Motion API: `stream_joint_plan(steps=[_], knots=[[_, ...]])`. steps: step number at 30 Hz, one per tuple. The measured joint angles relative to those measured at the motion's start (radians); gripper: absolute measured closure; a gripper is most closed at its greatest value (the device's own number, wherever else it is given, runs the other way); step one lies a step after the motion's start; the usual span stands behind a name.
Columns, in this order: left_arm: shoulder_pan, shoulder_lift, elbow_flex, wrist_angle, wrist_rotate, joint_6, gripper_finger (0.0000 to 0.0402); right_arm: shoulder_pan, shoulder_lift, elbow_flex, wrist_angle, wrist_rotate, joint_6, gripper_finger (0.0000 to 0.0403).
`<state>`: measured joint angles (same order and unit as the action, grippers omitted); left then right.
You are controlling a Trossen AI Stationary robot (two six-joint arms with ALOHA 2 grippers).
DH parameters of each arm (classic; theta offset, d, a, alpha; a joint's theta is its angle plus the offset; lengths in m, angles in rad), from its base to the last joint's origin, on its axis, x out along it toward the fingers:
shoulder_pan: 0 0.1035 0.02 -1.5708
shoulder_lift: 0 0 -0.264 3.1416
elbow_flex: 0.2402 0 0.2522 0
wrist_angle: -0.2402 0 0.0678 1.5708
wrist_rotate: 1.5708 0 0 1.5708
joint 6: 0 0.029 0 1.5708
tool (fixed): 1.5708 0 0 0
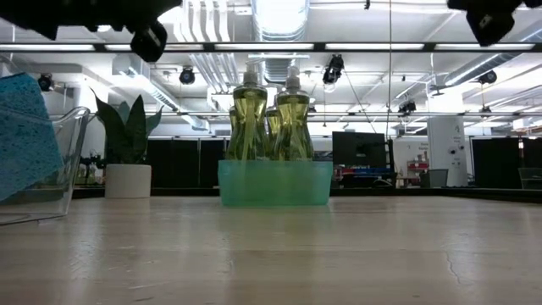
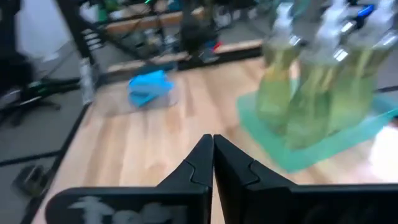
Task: Pick & Place Kitchen Sink Supplies
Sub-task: Return to Home Position
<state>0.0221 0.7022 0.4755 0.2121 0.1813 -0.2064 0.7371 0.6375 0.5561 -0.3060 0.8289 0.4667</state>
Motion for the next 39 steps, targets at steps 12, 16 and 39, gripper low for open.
stream_joint_plan(steps=[12,16,39], knots=[[0.037,-0.058,-0.223,0.249,0.050,-0.041,0.0401,-0.125,-0.385,-0.210,0.121,-0.306,-0.172,0.0394],[0.056,-0.075,-0.243,0.252,0.053,0.020,0.0401,-0.167,-0.505,-0.296,0.154,-0.365,-0.220,0.0394],[0.091,-0.210,-0.465,0.425,0.012,-0.033,0.0401,-0.237,-0.638,-0.365,0.009,-0.408,-0.289,0.0394]])
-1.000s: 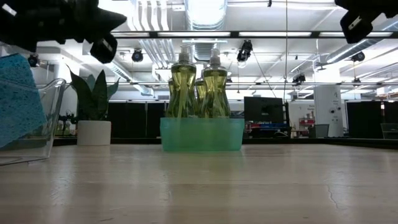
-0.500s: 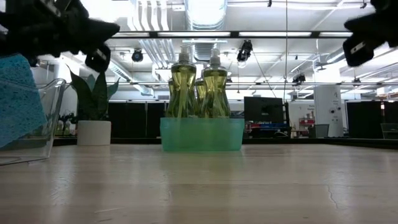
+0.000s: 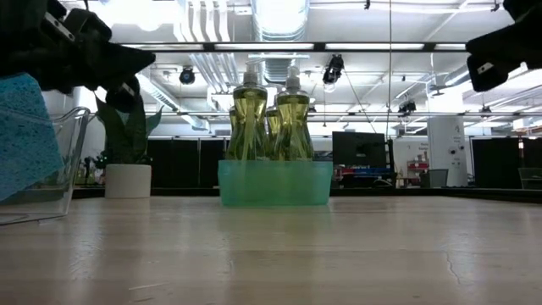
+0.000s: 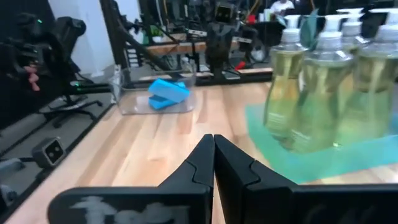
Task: Pick & Place Kitchen Sink Supplies
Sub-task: Return to Home Position
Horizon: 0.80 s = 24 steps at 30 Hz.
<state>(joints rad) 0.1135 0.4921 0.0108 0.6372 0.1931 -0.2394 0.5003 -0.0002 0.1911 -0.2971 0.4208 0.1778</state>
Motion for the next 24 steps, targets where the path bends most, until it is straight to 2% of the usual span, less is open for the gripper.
stream_joint_plan(steps=[5,9,13,16,19,21,24], knots=[[0.000,-0.118,0.000,-0.186,0.000,0.001,0.0401,0.000,0.000,0.029,-0.074,0.032,0.022,0.0394],[0.001,-0.228,0.000,-0.236,-0.039,0.022,0.0401,0.000,0.000,-0.006,-0.070,0.031,0.042,0.0394],[0.001,-0.314,0.000,-0.379,-0.053,0.027,0.0401,0.000,0.000,-0.050,-0.060,0.032,0.070,0.0394],[0.001,-0.357,-0.002,-0.422,-0.063,0.030,0.0401,0.000,0.000,-0.064,-0.051,0.034,0.075,0.0394],[0.001,-0.381,-0.002,-0.429,-0.129,0.056,0.0401,0.000,0.000,-0.074,-0.053,0.100,0.071,0.0394],[0.001,-0.385,-0.002,-0.436,-0.143,0.059,0.0401,0.000,0.000,-0.074,-0.069,0.152,0.076,0.0394],[0.001,-0.379,-0.002,-0.487,-0.141,0.047,0.0401,0.000,0.007,-0.074,-0.068,0.165,0.077,0.0394]])
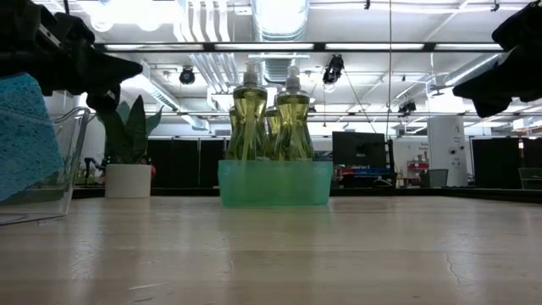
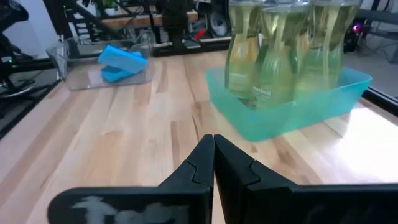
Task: Pick & Place Kitchen Sink Supplies
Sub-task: Return to Home Position
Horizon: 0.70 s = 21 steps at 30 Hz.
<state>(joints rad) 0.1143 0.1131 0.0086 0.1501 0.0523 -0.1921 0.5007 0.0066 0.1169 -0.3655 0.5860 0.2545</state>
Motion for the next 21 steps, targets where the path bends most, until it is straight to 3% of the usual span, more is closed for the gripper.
stream_joint_plan(steps=[21], knots=[[0.000,0.000,0.000,-0.026,0.002,-0.002,0.0401,0.000,0.003,-0.002,0.000,-0.001,0.000,0.0394]])
